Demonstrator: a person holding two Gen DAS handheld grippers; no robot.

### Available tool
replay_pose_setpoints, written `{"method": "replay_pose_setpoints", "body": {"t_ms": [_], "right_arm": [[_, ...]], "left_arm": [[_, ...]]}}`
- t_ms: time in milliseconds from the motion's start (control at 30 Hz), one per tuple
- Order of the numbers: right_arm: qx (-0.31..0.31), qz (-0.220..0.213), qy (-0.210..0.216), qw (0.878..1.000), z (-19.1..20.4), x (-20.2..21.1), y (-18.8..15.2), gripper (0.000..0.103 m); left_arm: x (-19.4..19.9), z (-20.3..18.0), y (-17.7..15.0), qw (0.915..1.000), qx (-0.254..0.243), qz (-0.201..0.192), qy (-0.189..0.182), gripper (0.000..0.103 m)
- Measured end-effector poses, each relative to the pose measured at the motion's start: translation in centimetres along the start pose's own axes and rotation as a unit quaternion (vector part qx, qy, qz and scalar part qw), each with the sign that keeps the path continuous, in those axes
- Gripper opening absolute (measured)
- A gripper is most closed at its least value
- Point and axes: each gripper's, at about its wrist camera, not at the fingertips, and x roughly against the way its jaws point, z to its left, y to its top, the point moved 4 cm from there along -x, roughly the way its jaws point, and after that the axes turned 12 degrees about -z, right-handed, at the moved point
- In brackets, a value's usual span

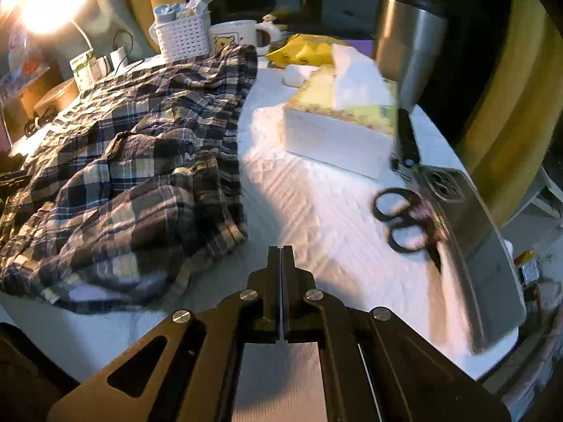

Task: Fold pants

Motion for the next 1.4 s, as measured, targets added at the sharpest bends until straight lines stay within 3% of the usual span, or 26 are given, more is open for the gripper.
{"method": "replay_pose_setpoints", "body": {"t_ms": [67,133,167,200,233,400,500,533,600,633,700,800,1067,1233,1300,1400], "right_arm": [[-0.012,-0.011,0.02,1.0,0.5,0.5,0.7,0.002],[-0.015,-0.024,0.036,0.999,1.1,0.9,1.6,0.014],[-0.019,-0.03,0.043,0.998,1.4,1.0,2.1,0.043],[-0.023,-0.032,0.053,0.998,1.7,0.8,2.5,0.078],[-0.029,-0.032,0.065,0.997,2.0,0.5,2.7,0.086],[-0.028,-0.011,0.089,0.996,3.4,-1.5,2.5,0.087],[-0.049,0.008,0.108,0.993,3.5,-3.5,1.9,0.083],[-0.058,0.017,0.109,0.992,3.4,-4.1,1.5,0.069],[-0.049,0.006,0.101,0.994,3.1,-3.7,1.3,0.03],[-0.05,0.004,0.103,0.993,3.1,-3.5,1.3,0.027],[-0.019,0.004,0.097,0.995,3.7,-2.7,1.0,0.024],[0.017,-0.001,0.053,0.998,3.8,-1.6,0.7,0.02],[0.046,0.015,-0.004,0.999,3.2,1.8,-1.2,0.02],[0.034,0.009,-0.019,0.999,3.3,1.6,-1.9,0.025],[0.031,0.003,-0.018,0.999,3.6,1.9,-1.4,0.033],[0.034,-0.029,-0.021,0.999,3.7,3.5,-0.6,0.073]], "left_arm": [[-0.2,0.0,0.1,1.0,-0.004,0.0,0.008,0.073],[-0.4,-0.1,0.3,0.9999,-0.007,0.004,0.015,0.073],[-0.4,-0.1,0.3,0.9999,-0.004,0.007,0.015,0.072],[-0.2,0.0,0.3,0.9999,0.006,0.008,0.011,0.072],[0.2,0.0,0.3,0.9999,0.014,0.006,0.005,0.072],[3.5,0.2,0.1,0.9982,0.05,-0.024,-0.022,0.073],[4.2,0.1,-0.7,0.9977,0.057,-0.017,-0.033,0.073],[4.1,0.0,-1.1,0.9976,0.057,-0.013,-0.037,0.073],[3.6,-0.2,-1.8,0.9981,0.052,0.001,-0.033,0.073],[2.9,-0.1,-2.4,0.9984,0.05,0.016,-0.022,0.072],[2.8,-0.6,-2.5,0.9993,0.036,0.004,-0.014,0.073],[2.6,-0.5,-2.1,0.9988,0.049,0.003,-0.007,0.073],[1.7,-0.2,-2.0,0.9996,0.019,-0.003,0.022,0.073],[3.0,1.2,-1.5,0.9986,0.05,-0.012,0.015,0.073],[4.9,1.4,-1.0,0.9977,0.056,-0.035,0.015,0.073],[8.5,1.5,-1.2,0.9957,0.064,-0.066,-0.001,0.073]]}}
